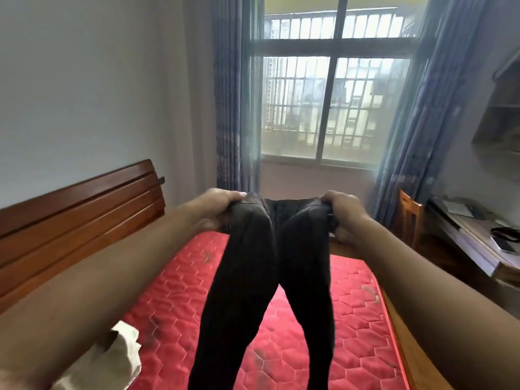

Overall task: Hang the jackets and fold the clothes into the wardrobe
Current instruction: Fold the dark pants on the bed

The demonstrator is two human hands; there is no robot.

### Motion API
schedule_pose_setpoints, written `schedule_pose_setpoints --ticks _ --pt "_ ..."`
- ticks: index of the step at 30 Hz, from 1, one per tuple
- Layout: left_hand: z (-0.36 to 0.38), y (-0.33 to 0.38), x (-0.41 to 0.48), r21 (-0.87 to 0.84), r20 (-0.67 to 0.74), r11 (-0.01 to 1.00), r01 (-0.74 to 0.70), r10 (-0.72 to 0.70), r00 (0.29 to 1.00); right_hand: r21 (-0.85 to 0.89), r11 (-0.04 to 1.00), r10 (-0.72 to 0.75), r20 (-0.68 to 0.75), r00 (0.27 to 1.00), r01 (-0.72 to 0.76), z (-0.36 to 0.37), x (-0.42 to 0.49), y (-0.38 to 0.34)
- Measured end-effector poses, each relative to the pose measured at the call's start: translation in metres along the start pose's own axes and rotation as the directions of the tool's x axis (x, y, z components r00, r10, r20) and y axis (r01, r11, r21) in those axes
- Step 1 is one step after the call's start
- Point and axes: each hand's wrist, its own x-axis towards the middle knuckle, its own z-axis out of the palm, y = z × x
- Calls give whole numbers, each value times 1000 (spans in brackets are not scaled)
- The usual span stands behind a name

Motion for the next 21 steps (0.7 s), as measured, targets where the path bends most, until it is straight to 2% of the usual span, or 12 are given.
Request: schedule_pose_setpoints --ticks 2,5,7,9,11,12,14,17,19,21 --pt "30 2 -3 4 90 996 -91 90 992 -17 998 -62 119 991 65 28 -12 0" --pt "52 7 -5 158 175 962 -223 195 965 -179 962 -160 238 958 205 51 -27 -3" --pt "51 13 -6 196 221 950 -244 199 955 -224 947 -156 311 937 232 49 -31 -7" --pt "45 16 -10 187 299 949 -253 190 935 -197 959 -121 360 925 202 41 -28 -9" --pt "43 18 -11 231 368 926 -297 199 908 -267 927 -146 387 910 262 36 -25 -13" --pt "43 18 -11 283 383 898 -336 215 898 -349 876 -181 400 899 332 35 -24 -13" --pt "45 16 -8 403 374 817 -414 266 889 -536 700 -270 413 870 472 33 -23 -13" --pt "45 12 -4 503 331 731 -462 331 884 -648 503 -356 448 820 572 27 -15 -9" --pt "41 11 -2 522 312 711 -471 355 881 -724 353 -404 454 794 593 17 -4 -5" --pt "34 14 -3 508 314 714 -481 366 876 -841 158 -390 428 815 517 -1 10 0"
